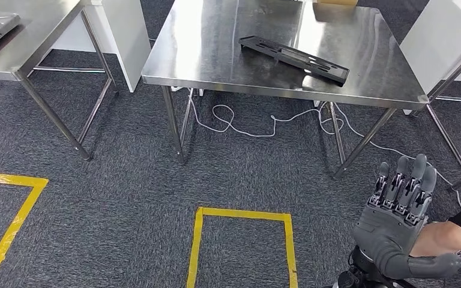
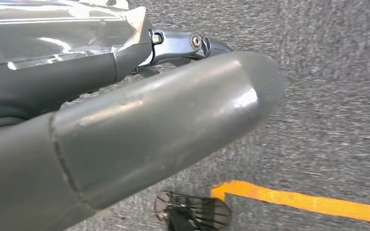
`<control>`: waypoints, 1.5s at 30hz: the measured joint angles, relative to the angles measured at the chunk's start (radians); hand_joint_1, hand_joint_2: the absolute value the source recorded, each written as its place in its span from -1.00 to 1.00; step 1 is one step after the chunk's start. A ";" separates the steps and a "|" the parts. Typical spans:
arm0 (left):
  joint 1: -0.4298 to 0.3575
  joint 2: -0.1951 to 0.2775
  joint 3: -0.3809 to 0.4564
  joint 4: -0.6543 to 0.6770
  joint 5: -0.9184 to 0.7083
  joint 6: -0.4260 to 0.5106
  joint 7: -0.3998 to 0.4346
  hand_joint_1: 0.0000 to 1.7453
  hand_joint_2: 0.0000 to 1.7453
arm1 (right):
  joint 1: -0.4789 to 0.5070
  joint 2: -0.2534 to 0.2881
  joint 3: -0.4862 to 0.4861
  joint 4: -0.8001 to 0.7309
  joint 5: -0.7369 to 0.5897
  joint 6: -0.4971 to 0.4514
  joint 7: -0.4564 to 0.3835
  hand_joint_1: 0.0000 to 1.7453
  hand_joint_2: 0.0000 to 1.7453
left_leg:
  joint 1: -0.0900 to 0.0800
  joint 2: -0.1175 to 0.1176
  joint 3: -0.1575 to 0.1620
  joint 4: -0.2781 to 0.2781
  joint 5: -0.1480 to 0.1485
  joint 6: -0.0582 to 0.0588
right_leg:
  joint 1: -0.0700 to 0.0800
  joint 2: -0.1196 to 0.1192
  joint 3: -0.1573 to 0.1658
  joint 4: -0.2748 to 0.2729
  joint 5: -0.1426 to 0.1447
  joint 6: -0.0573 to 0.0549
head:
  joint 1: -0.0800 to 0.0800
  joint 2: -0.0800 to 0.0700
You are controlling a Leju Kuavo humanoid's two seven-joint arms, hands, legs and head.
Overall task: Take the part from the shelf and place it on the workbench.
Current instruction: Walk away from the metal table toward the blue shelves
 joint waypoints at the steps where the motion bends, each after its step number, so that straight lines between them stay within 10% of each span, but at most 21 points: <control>1: 0.000 0.000 0.000 0.000 0.000 0.000 0.000 -1.00 -1.00 | 0.000 -0.002 0.000 0.003 -0.001 0.000 0.000 -1.00 -1.00 | -0.002 0.001 -0.014 0.000 0.012 0.001 | 0.000 0.001 -0.008 0.058 -0.024 0.003 | 0.000 0.000; 3: 0.000 0.000 0.000 0.000 0.001 0.001 0.000 -1.00 -1.00 | -0.002 -0.004 0.000 0.009 -0.002 0.001 0.000 -1.00 -1.00 | -0.008 0.003 -0.043 0.002 0.038 0.000 | 0.002 0.003 0.017 0.099 -0.014 0.020 | 0.001 0.000; 5: 0.000 0.000 0.000 0.000 0.001 0.001 0.000 -1.00 -1.00 | -0.004 -0.004 0.000 0.012 -0.002 0.001 0.000 -1.00 -1.00 | -0.012 0.003 -0.070 0.002 0.064 -0.002 | 0.008 0.004 0.114 -0.003 0.027 0.025 | 0.001 0.000; 7: -0.001 0.000 0.000 0.000 0.001 0.003 0.001 -1.00 -1.00 | -0.009 -0.005 0.000 0.014 -0.003 0.002 0.000 -1.00 -1.00 | -0.015 0.002 -0.088 0.001 0.089 -0.010 | 0.020 0.004 0.228 -0.168 0.019 0.004 | 0.000 0.000; 9: -0.001 0.000 0.000 0.000 0.001 0.004 0.001 -1.00 -1.00 | -0.013 -0.005 0.000 0.015 -0.003 0.003 0.000 -1.00 -1.00 | -0.015 0.003 -0.093 -0.007 0.113 -0.022 | 0.031 0.004 0.267 -0.251 0.001 -0.016 | 0.000 0.000; 12: 0.002 0.001 0.001 0.000 0.000 0.006 0.002 -1.00 -1.00 | -0.015 -0.005 0.000 0.018 -0.003 0.003 0.000 -1.00 -1.00 | -0.012 -0.001 -0.105 -0.003 0.100 -0.039 | 0.018 0.001 0.241 -0.260 0.035 -0.038 | -0.001 0.000; 16: 0.005 0.002 0.002 0.000 0.000 0.007 0.003 -1.00 -1.00 | -0.015 -0.005 0.000 0.025 -0.001 0.005 0.000 -1.00 -1.00 | -0.002 -0.004 -0.132 0.190 -0.097 -0.058 | 0.007 -0.004 0.191 -0.260 0.087 -0.057 | -0.008 0.000; 19: 0.005 0.003 0.002 0.000 0.001 0.008 0.003 -1.00 -1.00 | -0.016 -0.005 0.000 0.033 -0.001 0.005 0.000 -1.00 -1.00 | 0.012 -0.003 -0.098 0.273 -0.062 -0.075 | 0.002 -0.008 0.139 -0.238 0.116 -0.045 | -0.008 0.000; 21: 0.004 0.003 0.002 0.000 0.001 0.008 0.003 -1.00 -1.00 | -0.016 -0.005 0.000 0.036 -0.001 0.005 0.000 -1.00 -1.00 | 0.023 -0.003 -0.018 0.194 -0.022 -0.090 | -0.005 -0.009 0.097 -0.208 0.127 -0.034 | -0.009 0.000; 23: 0.002 0.003 0.003 0.000 0.001 0.008 0.003 -1.00 -1.00 | -0.018 -0.005 0.002 0.039 -0.001 0.005 0.000 -1.00 -1.00 | 0.023 -0.008 0.059 0.080 -0.053 -0.097 | -0.003 -0.009 0.064 -0.176 0.133 -0.023 | -0.013 0.000; 27: 0.001 0.002 0.006 0.000 0.001 0.009 0.006 -1.00 -1.00 | -0.022 -0.006 0.007 0.047 -0.004 0.003 0.000 -1.00 -1.00 | 0.011 -0.011 0.063 0.025 -0.076 -0.056 | 0.007 -0.007 0.040 -0.163 0.154 0.013 | -0.014 0.000; 32: 0.001 0.003 0.009 0.000 0.001 0.009 0.007 -1.00 -1.00 | -0.021 -0.009 0.008 0.057 -0.005 0.002 0.000 -1.00 -1.00 | -0.001 0.000 -0.004 0.023 -0.020 -0.006 | 0.000 -0.002 -0.023 0.045 -0.012 -0.004 | -0.005 0.000; 34: 0.001 0.003 0.009 0.000 0.001 0.009 0.007 -1.00 -1.00 | -0.021 -0.011 0.008 0.061 -0.005 0.001 0.000 -1.00 -1.00 | -0.009 0.003 -0.032 0.024 0.006 -0.004 | 0.004 0.000 -0.003 0.104 -0.011 0.009 | -0.004 0.000; 36: 0.001 0.003 0.009 0.000 0.001 0.009 0.007 -1.00 -1.00 | -0.021 -0.012 0.008 0.064 -0.005 0.000 0.000 -1.00 -1.00 | -0.017 0.003 -0.057 0.024 0.032 -0.004 | 0.014 0.003 0.081 0.035 0.031 0.013 | -0.003 0.000; 39: 0.000 0.000 0.009 0.000 0.000 0.008 0.006 -1.00 -1.00 | -0.024 -0.013 0.009 0.063 -0.007 -0.002 0.000 -1.00 -1.00 | -0.020 0.003 -0.076 0.020 0.066 -0.013 | 0.033 0.003 0.233 -0.183 0.012 -0.025 | -0.005 0.000; 42: 0.000 -0.002 0.009 0.000 -0.002 0.008 0.005 -1.00 -1.00 | -0.024 -0.014 0.009 0.064 -0.008 -0.007 0.000 -1.00 -1.00 | -0.013 0.003 -0.079 0.003 0.095 -0.033 | 0.034 0.003 0.244 -0.245 0.022 -0.048 | -0.005 0.000; 45: 0.004 -0.001 0.009 0.000 -0.004 0.008 0.005 -1.00 -1.00 | -0.023 -0.014 0.012 0.065 -0.009 -0.013 0.000 -1.00 -1.00 | -0.009 -0.003 -0.107 0.071 -0.012 -0.048 | 0.015 0.000 0.213 -0.263 0.074 -0.066 | -0.007 0.000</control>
